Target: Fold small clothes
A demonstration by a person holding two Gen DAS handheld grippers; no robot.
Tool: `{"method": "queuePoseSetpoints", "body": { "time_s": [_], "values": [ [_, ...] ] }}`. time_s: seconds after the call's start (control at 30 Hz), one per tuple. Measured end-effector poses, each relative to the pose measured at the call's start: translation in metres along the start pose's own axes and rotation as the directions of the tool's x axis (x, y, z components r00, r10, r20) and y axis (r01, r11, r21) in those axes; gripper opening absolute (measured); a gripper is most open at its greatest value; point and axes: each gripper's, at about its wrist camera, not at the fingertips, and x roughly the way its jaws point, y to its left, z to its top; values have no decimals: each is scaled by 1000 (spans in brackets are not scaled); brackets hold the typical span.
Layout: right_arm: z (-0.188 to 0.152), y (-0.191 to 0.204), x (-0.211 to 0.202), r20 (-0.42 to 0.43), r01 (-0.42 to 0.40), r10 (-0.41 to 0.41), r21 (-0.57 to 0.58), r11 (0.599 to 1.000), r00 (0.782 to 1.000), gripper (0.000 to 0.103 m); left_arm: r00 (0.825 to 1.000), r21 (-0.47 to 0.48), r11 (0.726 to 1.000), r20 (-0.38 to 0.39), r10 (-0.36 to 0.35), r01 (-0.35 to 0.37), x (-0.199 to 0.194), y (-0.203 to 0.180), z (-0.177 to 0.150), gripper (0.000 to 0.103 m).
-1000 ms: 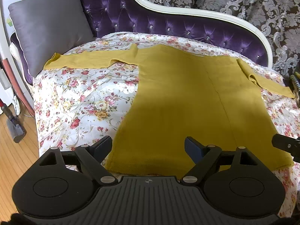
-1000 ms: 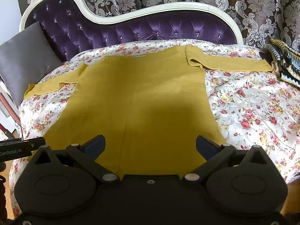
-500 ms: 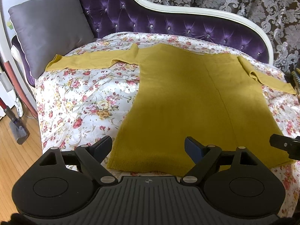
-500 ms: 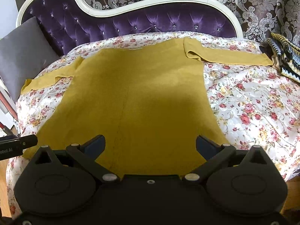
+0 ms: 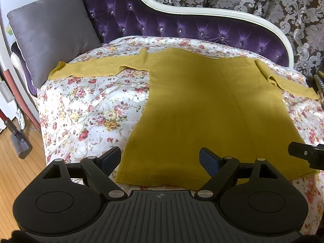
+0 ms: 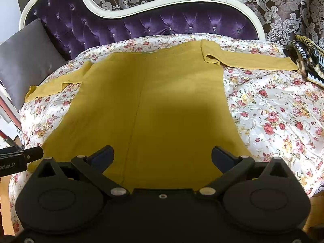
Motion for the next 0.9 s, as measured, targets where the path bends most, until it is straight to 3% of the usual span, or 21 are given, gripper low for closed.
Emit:
{"method": "queuePoseSetpoints", "body": {
  "time_s": [0.9],
  "values": [
    [1, 1, 0, 1, -9, 9, 2, 1000, 1000, 102, 1000, 22, 1000, 5, -5, 5, -1, -4, 1, 84]
  ]
}}
